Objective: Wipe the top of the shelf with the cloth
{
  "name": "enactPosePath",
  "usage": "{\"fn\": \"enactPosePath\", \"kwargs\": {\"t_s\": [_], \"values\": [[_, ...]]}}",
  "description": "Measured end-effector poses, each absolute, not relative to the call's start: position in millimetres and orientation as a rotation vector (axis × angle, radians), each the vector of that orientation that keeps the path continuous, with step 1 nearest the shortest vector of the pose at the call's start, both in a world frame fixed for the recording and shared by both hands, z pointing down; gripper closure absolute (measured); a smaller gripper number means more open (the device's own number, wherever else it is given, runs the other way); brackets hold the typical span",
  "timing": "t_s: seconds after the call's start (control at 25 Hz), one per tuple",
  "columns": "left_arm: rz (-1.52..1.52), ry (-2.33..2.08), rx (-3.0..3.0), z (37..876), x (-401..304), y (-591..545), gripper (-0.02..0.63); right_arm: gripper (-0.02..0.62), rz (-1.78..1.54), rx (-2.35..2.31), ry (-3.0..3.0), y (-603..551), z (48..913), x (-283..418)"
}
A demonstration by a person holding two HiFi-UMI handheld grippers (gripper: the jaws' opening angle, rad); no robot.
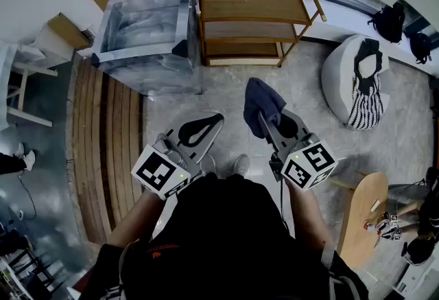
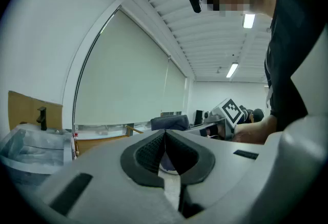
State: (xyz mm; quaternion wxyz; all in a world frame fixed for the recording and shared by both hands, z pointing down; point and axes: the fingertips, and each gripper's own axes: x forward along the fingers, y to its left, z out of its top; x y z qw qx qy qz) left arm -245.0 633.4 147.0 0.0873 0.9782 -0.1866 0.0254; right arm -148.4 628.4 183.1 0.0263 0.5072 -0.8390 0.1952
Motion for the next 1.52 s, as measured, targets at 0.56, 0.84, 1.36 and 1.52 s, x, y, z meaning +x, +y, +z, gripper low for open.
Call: {"fn": "enactPosePath", "kwargs": {"t_s": [0.56, 0.84, 1.36, 1.52], "values": [[0.065, -0.574, 2.970, 146, -222, 628, 0.584, 0.545, 0.578, 1.573, -2.604, 627, 178, -120], [0.060, -0.607, 2.958, 152, -199, 636, 0.584, 0.545, 0.575, 1.513, -2.623, 638, 185, -101], [0.070, -0.643, 2.942, 156, -143, 663, 0.584, 0.545, 0.580, 1.448, -2.634, 663, 190, -47], [0.076, -0.656, 2.944, 155, -133, 664, 0.584, 0.545, 0.593, 1.442, -2.640, 663, 192, -36]]}}
